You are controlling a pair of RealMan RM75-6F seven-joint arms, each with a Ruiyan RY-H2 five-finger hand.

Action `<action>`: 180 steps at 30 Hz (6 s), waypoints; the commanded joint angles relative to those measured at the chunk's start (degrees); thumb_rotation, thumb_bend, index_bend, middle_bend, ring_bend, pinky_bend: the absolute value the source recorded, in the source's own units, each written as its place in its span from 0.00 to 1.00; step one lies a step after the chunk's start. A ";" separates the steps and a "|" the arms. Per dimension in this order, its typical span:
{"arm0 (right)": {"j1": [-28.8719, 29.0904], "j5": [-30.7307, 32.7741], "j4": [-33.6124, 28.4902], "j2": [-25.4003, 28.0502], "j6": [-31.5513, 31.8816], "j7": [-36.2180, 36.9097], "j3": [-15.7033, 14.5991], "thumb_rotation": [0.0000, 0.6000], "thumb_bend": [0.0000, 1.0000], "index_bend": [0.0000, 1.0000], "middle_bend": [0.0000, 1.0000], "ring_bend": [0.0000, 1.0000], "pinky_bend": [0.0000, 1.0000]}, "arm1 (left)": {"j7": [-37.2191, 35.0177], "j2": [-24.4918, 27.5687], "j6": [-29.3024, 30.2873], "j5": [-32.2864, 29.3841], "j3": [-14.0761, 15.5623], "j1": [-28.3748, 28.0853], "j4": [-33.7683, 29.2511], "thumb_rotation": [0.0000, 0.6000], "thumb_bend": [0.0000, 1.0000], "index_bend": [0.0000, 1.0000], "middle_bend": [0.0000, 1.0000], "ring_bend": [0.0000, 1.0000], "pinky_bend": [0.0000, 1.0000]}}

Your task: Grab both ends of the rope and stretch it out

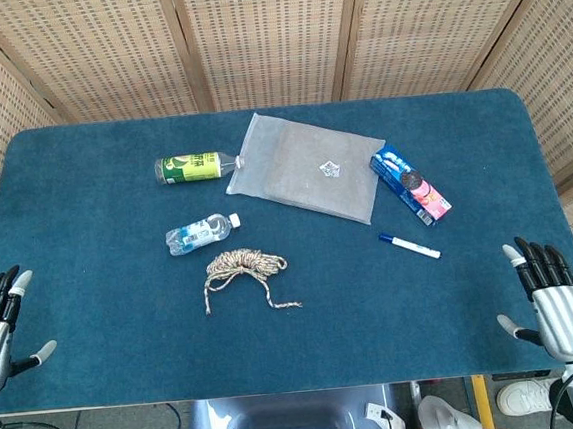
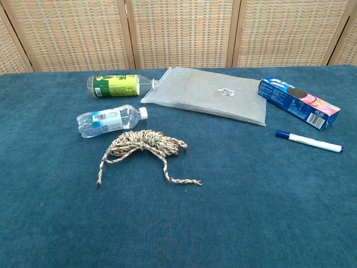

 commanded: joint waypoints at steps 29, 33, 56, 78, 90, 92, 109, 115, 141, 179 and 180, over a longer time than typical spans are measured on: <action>33.11 15.01 3.53 -20.05 -44.06 -3.11 9.09 1.00 0.05 0.37 0.00 0.00 0.00 | 5.11 -2.78 -2.04 -4.32 -2.35 -1.18 1.12 1.00 0.00 0.00 0.00 0.00 0.00; 36.21 21.29 4.77 -24.54 -45.65 -7.29 10.15 1.00 0.13 0.37 0.00 0.00 0.00 | 5.70 -3.09 -2.87 -5.16 -2.64 -1.58 1.35 1.00 0.00 0.00 0.00 0.00 0.00; 45.55 36.94 13.15 -38.49 -39.09 -25.93 9.25 1.00 0.26 0.43 0.00 0.00 0.00 | 6.53 -3.75 -4.36 -7.47 -3.26 -2.32 2.22 1.00 0.00 0.00 0.00 0.00 0.00; 45.30 35.43 17.40 -43.19 -35.60 -26.93 6.57 1.00 0.33 0.49 0.00 0.00 0.00 | 6.96 -3.92 -4.16 -7.45 -3.02 -2.35 2.13 1.00 0.00 0.00 0.00 0.00 0.00; 45.31 34.49 17.88 -43.32 -35.77 -26.37 6.59 1.00 0.43 0.58 0.00 0.00 0.00 | 7.00 -3.96 -4.20 -7.53 -2.96 -2.39 2.19 1.00 0.00 0.00 0.00 0.00 0.00; 45.26 34.34 17.84 -43.21 -35.68 -26.35 6.60 1.00 0.43 0.59 0.00 0.00 0.00 | 7.05 -3.98 -4.21 -7.49 -2.93 -2.41 2.20 1.00 0.00 0.00 0.00 0.00 0.00; 44.33 30.58 15.88 -41.24 -32.45 -24.72 7.84 1.00 0.43 0.70 0.00 0.00 0.00 | 7.85 -4.88 -3.39 -6.49 -3.06 -2.76 2.70 1.00 0.00 0.00 0.00 0.00 0.00; 45.52 31.46 15.20 -39.28 -32.78 -30.28 7.63 1.00 0.44 0.70 0.00 0.00 0.00 | 11.34 -5.23 -6.38 -3.43 -2.64 -5.96 5.78 1.00 0.00 0.02 0.00 0.00 0.00; 47.77 34.50 16.96 -35.96 -33.79 -36.58 7.47 1.00 0.44 0.71 0.00 0.00 0.00 | 14.63 -20.06 -25.09 19.27 4.36 -30.08 28.03 1.00 0.14 0.34 0.00 0.00 0.00; 48.14 34.51 17.78 -35.70 -33.90 -33.71 7.38 1.00 0.44 0.72 0.00 0.00 0.00 | 16.67 -28.71 -29.88 17.52 8.42 -36.96 31.73 1.00 0.36 0.58 0.00 0.00 0.00; 48.13 34.47 17.86 -35.75 -33.91 -33.60 7.36 1.00 0.44 0.72 0.00 0.00 0.00 | 16.61 -28.86 -29.80 17.41 8.46 -36.95 31.86 1.00 0.36 0.60 0.00 0.00 0.00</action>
